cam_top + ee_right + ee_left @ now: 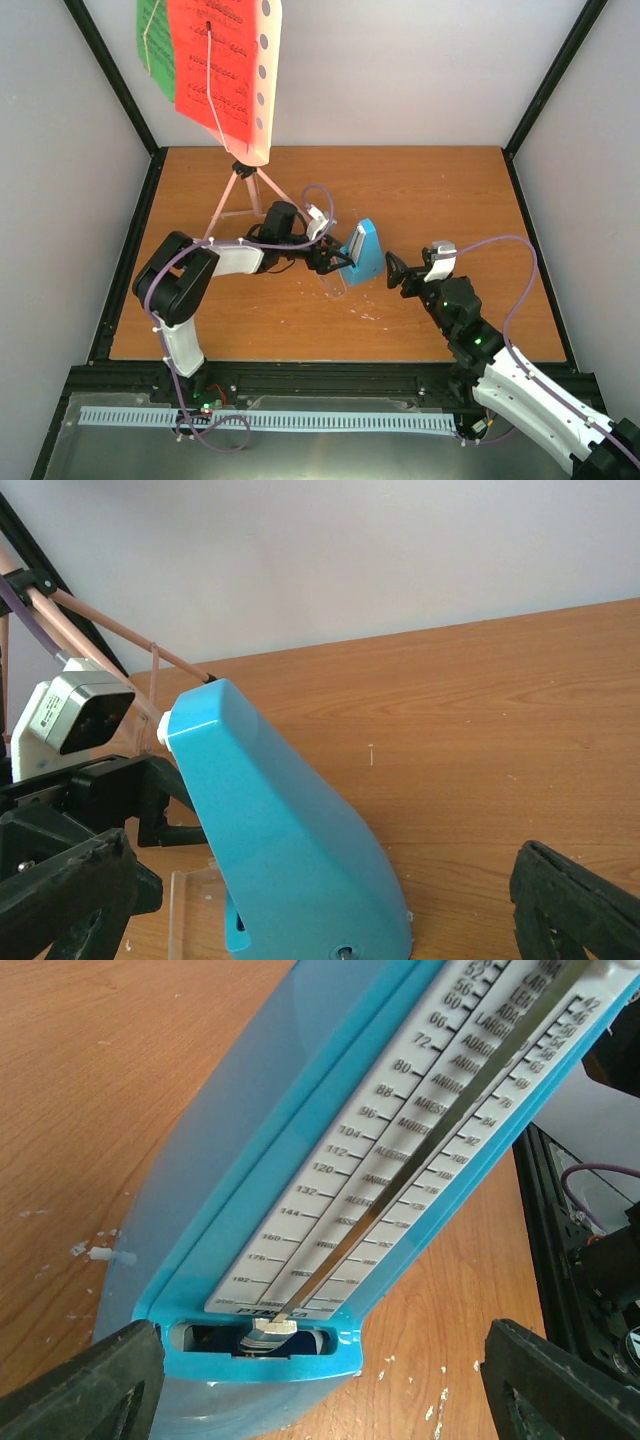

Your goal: Pack up the instrument practice props

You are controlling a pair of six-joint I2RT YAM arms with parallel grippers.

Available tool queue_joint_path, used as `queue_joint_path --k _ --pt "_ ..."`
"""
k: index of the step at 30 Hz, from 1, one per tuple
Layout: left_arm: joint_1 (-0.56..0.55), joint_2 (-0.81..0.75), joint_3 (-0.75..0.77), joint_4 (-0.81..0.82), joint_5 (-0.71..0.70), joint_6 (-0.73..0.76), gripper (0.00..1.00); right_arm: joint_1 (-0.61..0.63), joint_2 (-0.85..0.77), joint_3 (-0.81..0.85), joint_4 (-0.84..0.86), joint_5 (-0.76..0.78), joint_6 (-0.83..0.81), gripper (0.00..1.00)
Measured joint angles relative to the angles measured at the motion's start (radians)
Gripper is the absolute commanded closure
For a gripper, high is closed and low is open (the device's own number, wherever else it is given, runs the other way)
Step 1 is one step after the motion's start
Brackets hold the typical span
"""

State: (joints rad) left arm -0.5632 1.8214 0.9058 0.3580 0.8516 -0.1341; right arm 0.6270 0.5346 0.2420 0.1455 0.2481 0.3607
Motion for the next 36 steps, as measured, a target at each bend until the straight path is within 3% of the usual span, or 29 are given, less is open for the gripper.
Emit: queue_joint_path --k 17,29,36 --pt "-0.006 0.057 0.048 -0.014 -0.034 0.004 0.13 -0.005 -0.011 0.000 -0.013 0.007 0.007 0.00" --pt "-0.116 0.057 -0.020 0.031 -0.049 -0.016 0.14 -0.005 -0.020 -0.002 -0.027 0.006 0.011 0.00" --pt "-0.123 -0.048 -0.076 -0.002 -0.140 -0.001 0.13 -0.005 -0.047 -0.003 -0.045 0.010 0.015 0.00"
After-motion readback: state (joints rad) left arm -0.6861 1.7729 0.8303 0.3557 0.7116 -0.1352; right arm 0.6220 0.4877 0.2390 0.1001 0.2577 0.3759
